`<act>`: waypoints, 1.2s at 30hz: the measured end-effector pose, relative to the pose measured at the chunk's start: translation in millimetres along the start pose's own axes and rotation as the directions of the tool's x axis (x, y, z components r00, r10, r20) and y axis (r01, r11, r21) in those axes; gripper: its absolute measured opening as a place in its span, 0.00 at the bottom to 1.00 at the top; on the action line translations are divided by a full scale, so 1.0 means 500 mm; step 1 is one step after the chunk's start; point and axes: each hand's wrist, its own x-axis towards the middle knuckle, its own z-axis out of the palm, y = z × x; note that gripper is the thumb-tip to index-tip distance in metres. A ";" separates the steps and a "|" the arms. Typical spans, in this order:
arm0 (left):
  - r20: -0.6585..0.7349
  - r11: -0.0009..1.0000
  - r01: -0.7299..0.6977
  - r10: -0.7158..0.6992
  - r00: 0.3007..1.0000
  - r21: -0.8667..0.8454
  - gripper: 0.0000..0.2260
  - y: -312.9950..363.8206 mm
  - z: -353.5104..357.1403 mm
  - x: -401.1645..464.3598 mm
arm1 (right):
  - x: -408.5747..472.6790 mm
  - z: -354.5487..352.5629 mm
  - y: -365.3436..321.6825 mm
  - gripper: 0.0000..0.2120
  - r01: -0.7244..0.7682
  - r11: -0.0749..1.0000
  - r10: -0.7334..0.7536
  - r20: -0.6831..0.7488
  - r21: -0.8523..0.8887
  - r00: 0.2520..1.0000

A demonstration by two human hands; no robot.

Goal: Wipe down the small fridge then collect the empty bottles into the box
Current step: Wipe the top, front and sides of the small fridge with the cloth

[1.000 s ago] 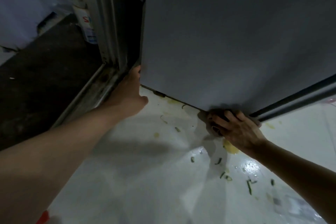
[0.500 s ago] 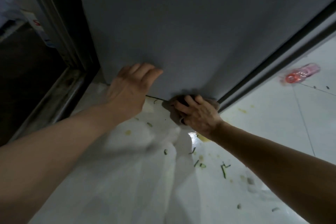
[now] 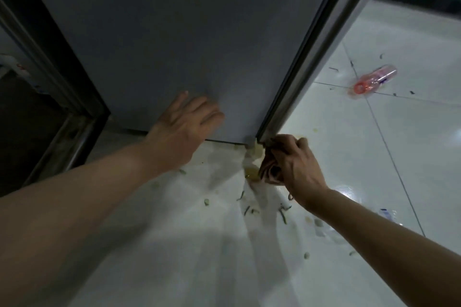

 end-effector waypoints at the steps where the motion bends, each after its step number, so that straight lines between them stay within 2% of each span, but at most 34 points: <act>1: -0.011 0.999 -0.033 0.033 0.999 0.013 0.25 0.007 -0.002 0.009 | -0.018 -0.003 0.009 0.24 -0.069 0.989 0.076 -0.044 0.132 0.996; 3: -0.030 0.996 -0.084 0.085 0.996 0.031 0.23 0.020 -0.005 0.031 | -0.031 -0.005 0.025 0.24 -0.220 0.881 0.275 -0.076 0.418 0.958; 5: -0.036 0.989 -0.133 0.136 0.990 0.064 0.22 0.029 -0.002 0.053 | -0.010 0.003 0.033 0.21 -0.339 0.710 0.443 -0.017 0.617 0.897; 8: -0.030 0.961 -0.221 0.228 0.973 0.165 0.21 0.039 0.009 0.081 | 0.047 0.034 0.025 0.17 -0.413 0.591 0.519 0.065 0.693 0.852; 11: -0.041 0.947 -0.240 0.255 0.966 0.213 0.20 0.030 0.024 0.095 | 0.092 0.076 0.004 0.22 -0.482 0.496 0.575 0.142 0.722 0.806; 15: 0.026 0.938 -0.233 0.234 0.972 0.255 0.26 0.017 0.041 0.095 | 0.117 0.123 -0.012 0.25 -0.487 0.520 0.615 0.088 0.702 0.784; 19: 0.041 0.931 -0.197 0.194 0.980 0.308 0.27 0.026 0.047 0.092 | 0.124 0.140 -0.019 0.29 -0.467 0.467 0.649 0.067 0.751 0.758; 23: 0.047 0.929 -0.211 0.207 0.977 0.303 0.27 0.030 0.029 0.095 | 0.135 0.137 -0.011 0.24 -0.532 0.489 0.673 0.089 0.692 0.734; 26: 0.056 0.936 -0.237 0.231 0.971 0.262 0.29 0.033 -0.007 0.102 | 0.133 0.121 -0.014 0.19 -0.535 0.526 0.699 0.022 0.661 0.715; 31: -0.060 0.945 -0.233 0.253 0.966 0.228 0.19 0.042 -0.086 0.126 | 0.125 0.051 -0.015 0.18 -0.404 0.543 0.696 -0.124 0.736 0.708; 36: -0.070 0.938 -0.145 0.176 0.982 0.315 0.21 0.048 -0.181 0.163 | 0.127 -0.087 -0.006 0.15 -0.236 0.555 0.693 -0.287 0.797 0.661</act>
